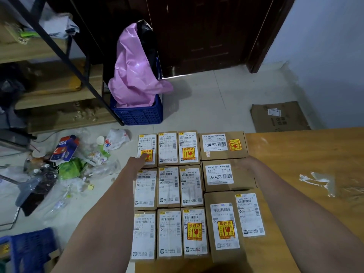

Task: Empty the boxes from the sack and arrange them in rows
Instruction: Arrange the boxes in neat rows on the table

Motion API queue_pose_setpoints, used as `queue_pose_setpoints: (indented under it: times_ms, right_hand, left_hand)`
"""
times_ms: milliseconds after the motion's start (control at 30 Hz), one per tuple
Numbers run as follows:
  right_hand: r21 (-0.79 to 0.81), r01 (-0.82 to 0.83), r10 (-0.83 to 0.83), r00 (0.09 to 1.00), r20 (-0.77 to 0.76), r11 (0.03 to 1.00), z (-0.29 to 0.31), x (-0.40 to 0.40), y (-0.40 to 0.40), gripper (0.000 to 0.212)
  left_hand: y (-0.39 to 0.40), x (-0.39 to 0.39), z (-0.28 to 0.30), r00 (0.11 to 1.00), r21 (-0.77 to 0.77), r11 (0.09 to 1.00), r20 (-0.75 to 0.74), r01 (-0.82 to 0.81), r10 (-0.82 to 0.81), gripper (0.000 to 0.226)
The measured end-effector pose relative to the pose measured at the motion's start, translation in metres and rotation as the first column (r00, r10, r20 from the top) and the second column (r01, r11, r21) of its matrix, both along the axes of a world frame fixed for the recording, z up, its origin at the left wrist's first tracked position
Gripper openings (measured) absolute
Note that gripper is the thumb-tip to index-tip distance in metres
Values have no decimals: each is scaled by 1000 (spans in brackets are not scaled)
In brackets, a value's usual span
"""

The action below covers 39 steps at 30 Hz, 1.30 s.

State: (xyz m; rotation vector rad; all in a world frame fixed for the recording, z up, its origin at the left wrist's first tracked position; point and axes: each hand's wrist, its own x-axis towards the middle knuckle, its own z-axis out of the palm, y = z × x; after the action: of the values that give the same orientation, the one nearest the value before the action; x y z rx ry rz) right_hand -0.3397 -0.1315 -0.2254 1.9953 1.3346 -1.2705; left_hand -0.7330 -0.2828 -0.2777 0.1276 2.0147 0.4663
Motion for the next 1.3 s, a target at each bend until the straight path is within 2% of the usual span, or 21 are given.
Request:
queue_pose_setpoints:
  times_ms: [100, 267, 467, 667, 733, 833, 1133, 1300]
  right_hand:
    - [10, 14, -14, 1000, -13, 1000, 5, 7, -7, 51]
    - [-15, -10, 10, 1000, -5, 1000, 2, 26, -26, 55]
    - [-21, -126, 127, 989, 80, 992, 51, 34, -81, 53]
    - [-16, -196, 197, 977, 85, 980, 61, 55, -130, 53]
    - [-41, -221, 223, 971, 80, 974, 58, 60, -144, 51]
    - [-79, -172, 176, 984, 39, 982, 51, 66, -159, 52]
    - [-101, -162, 163, 987, 10, 982, 47, 64, -183, 59]
    - [-90, -115, 113, 993, -27, 989, 47, 67, -187, 61]
  left_hand:
    - [-9, 20, 39, 998, -68, 996, -31, 61, -63, 80]
    - [-45, 30, 58, 994, -130, 986, -18, 108, -111, 75]
    - [-92, 48, 66, 996, -191, 978, 64, 78, -67, 80]
    - [-138, 68, 65, 984, -277, 956, 172, 99, -52, 90]
    - [-150, 74, 63, 981, -282, 955, 191, 96, -42, 91]
    - [-163, 81, 56, 978, -258, 964, 208, 66, -11, 89]
    - [-171, 96, 61, 982, -202, 976, 184, 76, -38, 69]
    - [-173, 98, 66, 983, -185, 980, 180, 71, -38, 75]
